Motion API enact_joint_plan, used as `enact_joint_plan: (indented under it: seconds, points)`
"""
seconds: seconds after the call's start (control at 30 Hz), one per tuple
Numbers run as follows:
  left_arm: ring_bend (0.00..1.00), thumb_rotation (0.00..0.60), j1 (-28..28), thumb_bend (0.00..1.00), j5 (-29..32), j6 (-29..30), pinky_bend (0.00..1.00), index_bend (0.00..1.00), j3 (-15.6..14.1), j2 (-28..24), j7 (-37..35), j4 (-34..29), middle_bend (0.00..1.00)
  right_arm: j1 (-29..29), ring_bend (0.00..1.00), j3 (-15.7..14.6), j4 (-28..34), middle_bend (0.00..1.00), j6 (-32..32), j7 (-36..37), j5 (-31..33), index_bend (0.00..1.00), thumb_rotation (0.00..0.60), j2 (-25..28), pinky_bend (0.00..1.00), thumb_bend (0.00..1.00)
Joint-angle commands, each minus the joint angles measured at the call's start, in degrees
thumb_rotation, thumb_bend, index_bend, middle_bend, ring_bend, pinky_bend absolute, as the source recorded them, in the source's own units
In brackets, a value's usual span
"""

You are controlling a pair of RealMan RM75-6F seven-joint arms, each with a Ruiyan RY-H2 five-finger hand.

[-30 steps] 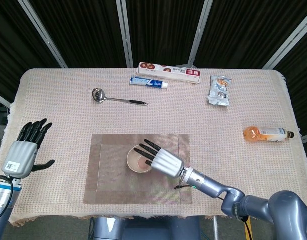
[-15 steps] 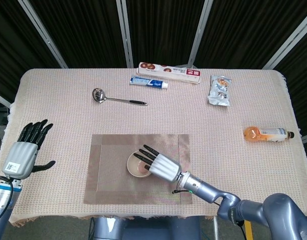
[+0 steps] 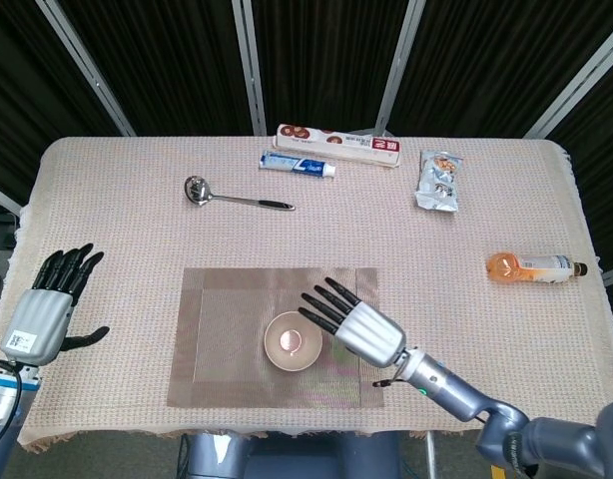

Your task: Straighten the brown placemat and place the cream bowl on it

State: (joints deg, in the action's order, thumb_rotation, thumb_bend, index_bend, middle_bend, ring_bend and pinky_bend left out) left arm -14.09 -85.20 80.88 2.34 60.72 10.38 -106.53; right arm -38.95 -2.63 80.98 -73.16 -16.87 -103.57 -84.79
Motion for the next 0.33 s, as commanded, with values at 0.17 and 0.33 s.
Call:
enact_joint_plan:
  seconds: [0.17, 0.33]
  points:
    - [0.0, 0.6, 3.4, 0.0, -2.0, 5.2, 0.0, 0.0, -1.2, 1.0, 2.8, 1.5, 0.0, 12.1, 0.0, -2.4, 2.9, 0.0, -14.9, 3.8, 3.8, 0.0, 0.6, 13.2, 0.0, 0.0]
    - [0.0, 0.6, 4.9, 0.0, -3.3, 7.3, 0.0, 0.0, -1.8, 2.7, 2.6, 4.4, 0.0, 18.1, 0.0, -1.4, 2.2, 0.0, -19.9, 10.4, 10.2, 0.0, 0.6, 16.4, 0.0, 0.0]
